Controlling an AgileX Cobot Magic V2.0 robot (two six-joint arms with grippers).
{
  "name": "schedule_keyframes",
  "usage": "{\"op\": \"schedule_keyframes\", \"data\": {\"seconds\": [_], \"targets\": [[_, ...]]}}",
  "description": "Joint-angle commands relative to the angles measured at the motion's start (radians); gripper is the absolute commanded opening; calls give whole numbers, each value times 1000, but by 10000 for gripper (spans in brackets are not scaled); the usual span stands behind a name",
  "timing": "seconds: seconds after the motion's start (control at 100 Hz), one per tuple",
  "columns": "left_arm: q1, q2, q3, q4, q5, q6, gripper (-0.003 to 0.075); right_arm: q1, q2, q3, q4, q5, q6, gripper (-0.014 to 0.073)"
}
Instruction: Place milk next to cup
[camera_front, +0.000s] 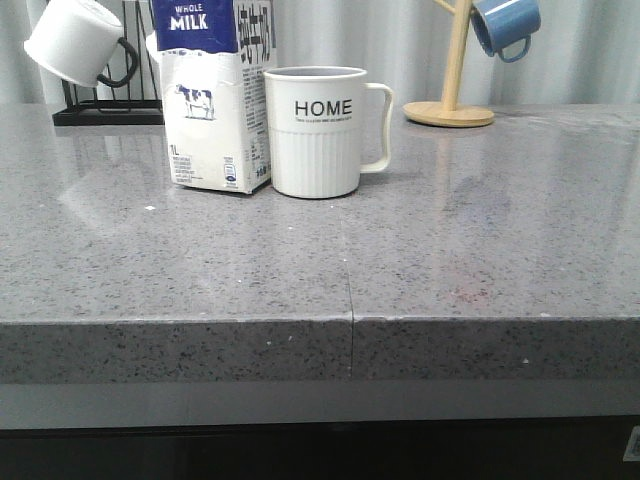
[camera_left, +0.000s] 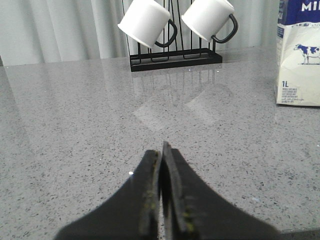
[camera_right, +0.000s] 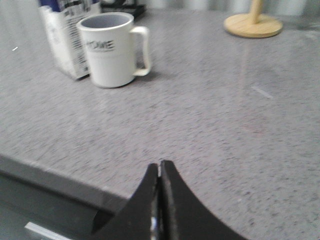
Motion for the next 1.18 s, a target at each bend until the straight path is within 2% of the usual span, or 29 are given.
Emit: {"op": "schedule_keyframes", "data": {"seconds": [0.0, 0.13, 0.25, 0.47, 0.88, 1.17], "targets": [[3, -31, 41, -10, -89, -2, -21, -77, 11, 51, -3, -239, -4, -75], [3, -31, 41, -10, -89, -2, -21, -218, 11, 157, -3, -464, -3, -75], [3, -31, 41, -10, -89, -2, -21, -324, -18, 232, -3, -537, 22, -75], [3, -31, 41, -10, -89, -2, -21, -400, -201, 233, -17, -419, 38, -75], [3, -31, 41, -10, -87, -2, -21, -402, -193, 233, -17, -334, 38, -75], [3, -31, 41, -10, -87, -2, -21, -402, -193, 233, -17, -332, 38, -75]]}}
